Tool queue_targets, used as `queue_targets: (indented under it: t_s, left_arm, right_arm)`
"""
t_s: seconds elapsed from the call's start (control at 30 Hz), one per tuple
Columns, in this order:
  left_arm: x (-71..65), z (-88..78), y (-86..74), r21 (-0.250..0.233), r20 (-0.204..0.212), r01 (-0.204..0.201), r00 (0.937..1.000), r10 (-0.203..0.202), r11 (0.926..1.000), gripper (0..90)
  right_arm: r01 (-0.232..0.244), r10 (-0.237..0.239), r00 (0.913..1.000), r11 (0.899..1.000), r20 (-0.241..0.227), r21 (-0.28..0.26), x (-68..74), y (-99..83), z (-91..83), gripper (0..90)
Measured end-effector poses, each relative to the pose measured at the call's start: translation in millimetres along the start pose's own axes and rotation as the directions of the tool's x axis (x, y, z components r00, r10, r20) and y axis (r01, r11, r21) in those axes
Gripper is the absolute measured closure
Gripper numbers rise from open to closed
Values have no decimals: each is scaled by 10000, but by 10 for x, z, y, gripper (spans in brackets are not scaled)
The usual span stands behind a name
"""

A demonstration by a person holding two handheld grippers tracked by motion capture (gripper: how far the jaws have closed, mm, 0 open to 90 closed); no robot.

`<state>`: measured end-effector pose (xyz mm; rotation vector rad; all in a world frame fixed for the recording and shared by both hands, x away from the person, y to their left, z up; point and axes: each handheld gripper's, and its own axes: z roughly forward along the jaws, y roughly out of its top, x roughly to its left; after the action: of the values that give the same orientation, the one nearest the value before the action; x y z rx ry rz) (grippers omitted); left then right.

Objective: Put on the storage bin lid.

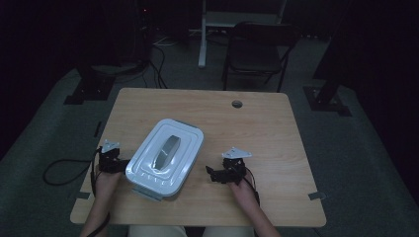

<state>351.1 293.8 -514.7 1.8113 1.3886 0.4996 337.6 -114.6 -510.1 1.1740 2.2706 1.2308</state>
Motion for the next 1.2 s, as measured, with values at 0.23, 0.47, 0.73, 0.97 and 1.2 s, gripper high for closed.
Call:
queue_targets:
  t_s: [0.23,0.47,0.73,0.97,1.2]
  left_arm:
    - [-75,69,-27,200,302,-43,9995,37,9998,5]
    - [-244,51,-6,326,524,-334,9981,317,9989,5]
    - [-466,67,11,459,651,-841,9946,810,9954,5]
    - [-629,95,5,620,524,-1150,9923,1118,9914,5]
    - [-821,160,4,847,600,-1692,9846,1644,9819,5]
  right_arm:
    - [115,-114,9999,9999,-80,67,57,24,44,128]
    - [65,-64,9999,10000,-145,20,72,29,43,129]
    - [-98,94,9996,9998,-254,-172,56,43,-5,128]
    - [-164,163,9997,9998,-181,-64,-12,14,-27,129]
    - [-162,162,9999,9999,8,-26,-153,-6,-96,130]
